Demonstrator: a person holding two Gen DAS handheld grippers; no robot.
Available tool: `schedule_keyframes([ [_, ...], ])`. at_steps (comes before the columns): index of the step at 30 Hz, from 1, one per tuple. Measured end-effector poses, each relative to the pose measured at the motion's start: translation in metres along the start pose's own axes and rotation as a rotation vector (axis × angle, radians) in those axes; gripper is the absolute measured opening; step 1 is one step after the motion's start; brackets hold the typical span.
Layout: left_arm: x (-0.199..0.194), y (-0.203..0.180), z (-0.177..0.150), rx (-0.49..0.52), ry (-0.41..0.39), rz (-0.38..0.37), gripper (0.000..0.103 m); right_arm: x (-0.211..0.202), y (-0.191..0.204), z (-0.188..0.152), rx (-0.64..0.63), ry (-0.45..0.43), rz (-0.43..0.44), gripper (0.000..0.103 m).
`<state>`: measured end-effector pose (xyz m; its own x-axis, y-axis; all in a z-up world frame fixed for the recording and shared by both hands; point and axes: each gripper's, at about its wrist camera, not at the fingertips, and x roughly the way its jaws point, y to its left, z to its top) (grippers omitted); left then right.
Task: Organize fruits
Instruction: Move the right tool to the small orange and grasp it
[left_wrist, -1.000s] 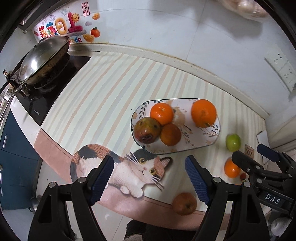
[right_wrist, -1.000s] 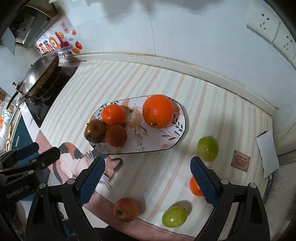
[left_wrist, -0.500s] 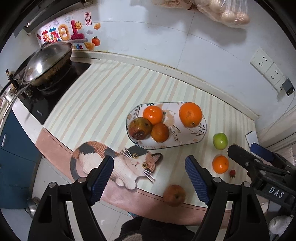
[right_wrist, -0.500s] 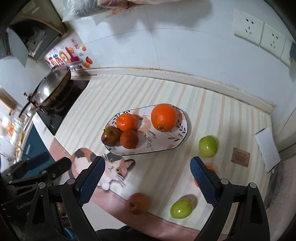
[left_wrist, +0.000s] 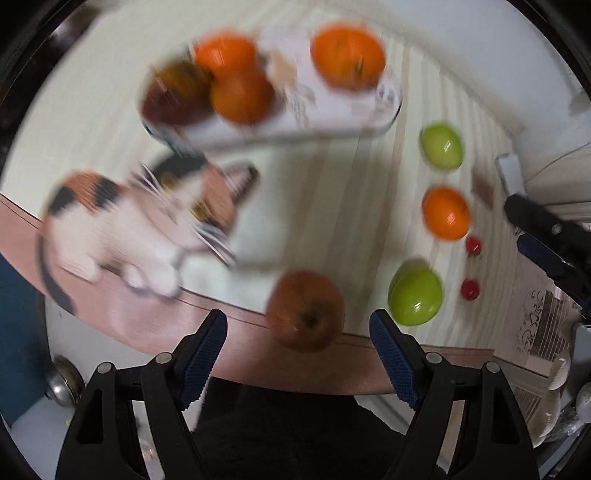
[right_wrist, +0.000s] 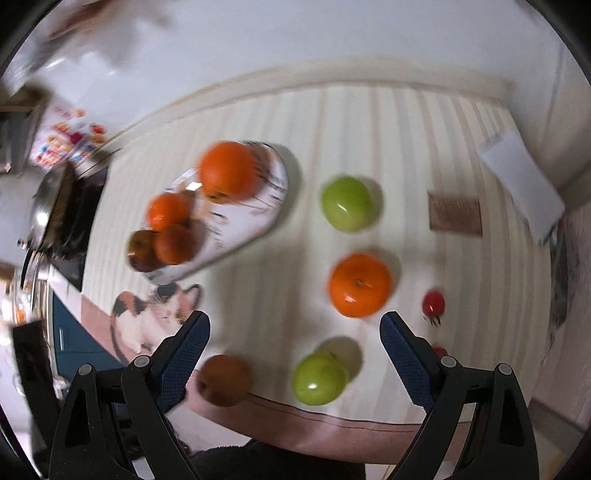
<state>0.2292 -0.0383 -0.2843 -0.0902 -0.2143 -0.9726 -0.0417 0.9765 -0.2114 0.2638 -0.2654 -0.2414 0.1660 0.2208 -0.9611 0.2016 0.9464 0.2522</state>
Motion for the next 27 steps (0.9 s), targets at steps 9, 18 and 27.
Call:
schedule_keyframes([
  [9, 0.048, -0.014, 0.014, 0.001, 0.064, 0.026, 0.06, 0.06, -0.043, 0.014, 0.144, 0.07, 0.037, 0.095],
  [18, 0.03, 0.001, 0.026, -0.008, -0.035, 0.136, 0.061, 0.095, -0.041, 0.03, 0.11, 0.092, -0.056, 0.079],
  [27, 0.039, 0.003, 0.042, -0.026, 0.007, 0.125, 0.06, 0.116, -0.017, 0.023, 0.008, 0.125, -0.05, 0.066],
])
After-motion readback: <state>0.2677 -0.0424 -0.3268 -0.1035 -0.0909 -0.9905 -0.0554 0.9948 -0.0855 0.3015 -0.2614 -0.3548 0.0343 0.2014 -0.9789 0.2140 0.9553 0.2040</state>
